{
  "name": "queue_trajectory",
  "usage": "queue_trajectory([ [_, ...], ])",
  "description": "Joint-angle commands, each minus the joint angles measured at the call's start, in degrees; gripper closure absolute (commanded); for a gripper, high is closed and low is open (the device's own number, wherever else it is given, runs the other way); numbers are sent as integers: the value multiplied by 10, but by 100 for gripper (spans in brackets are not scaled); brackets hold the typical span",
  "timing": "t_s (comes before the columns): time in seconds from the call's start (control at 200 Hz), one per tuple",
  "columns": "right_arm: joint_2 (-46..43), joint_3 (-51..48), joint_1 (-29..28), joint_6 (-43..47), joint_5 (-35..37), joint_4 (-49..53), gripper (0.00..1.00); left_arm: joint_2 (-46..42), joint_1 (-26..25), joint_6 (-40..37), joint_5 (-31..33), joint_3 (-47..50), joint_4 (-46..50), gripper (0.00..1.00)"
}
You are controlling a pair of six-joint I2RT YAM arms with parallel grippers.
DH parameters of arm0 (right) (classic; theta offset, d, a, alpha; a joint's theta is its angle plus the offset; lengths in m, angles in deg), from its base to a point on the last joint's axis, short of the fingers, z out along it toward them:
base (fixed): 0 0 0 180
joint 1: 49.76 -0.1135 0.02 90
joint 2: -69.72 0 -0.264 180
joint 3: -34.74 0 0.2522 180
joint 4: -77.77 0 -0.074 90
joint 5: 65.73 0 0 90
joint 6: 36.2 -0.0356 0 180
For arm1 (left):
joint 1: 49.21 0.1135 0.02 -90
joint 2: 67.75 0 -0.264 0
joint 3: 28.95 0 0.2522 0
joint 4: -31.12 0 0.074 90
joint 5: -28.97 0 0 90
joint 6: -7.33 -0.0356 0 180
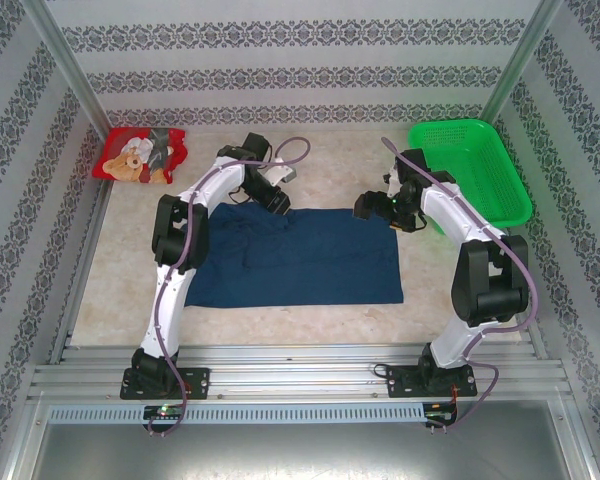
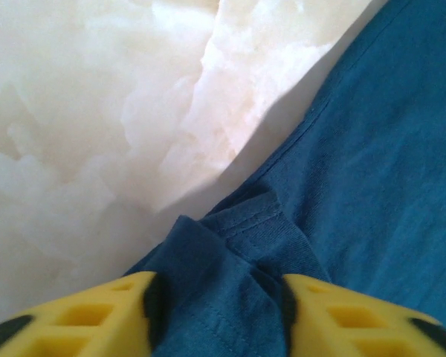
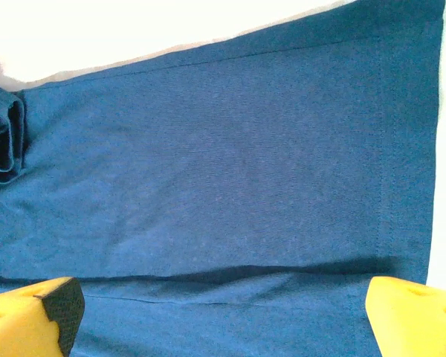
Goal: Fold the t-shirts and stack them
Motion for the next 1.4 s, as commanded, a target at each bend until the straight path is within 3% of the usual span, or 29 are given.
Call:
queue_trajectory([
  [0.0, -19, -6, 7, 8, -7, 15, 2, 6, -9, -9, 0, 10, -13, 62],
  [0.14, -22, -8, 10, 7, -8, 14, 2, 6, -9, -10, 1, 17, -17, 68],
  [0.38, -10, -3, 13, -5, 4, 13, 2, -12, -9, 9, 3, 7, -23, 100],
  [0.575, 52, 49, 14, -34, 33, 32, 3, -62, -2, 40, 24, 12, -47, 100],
  [0.984, 185, 182, 18, -53, 121, 83, 8, -199, 45, 118, 20, 130, -169, 100],
  [1.399, 263, 271, 4, -48, 173, 122, 16, -229, 61, 147, 18, 180, -215, 100],
])
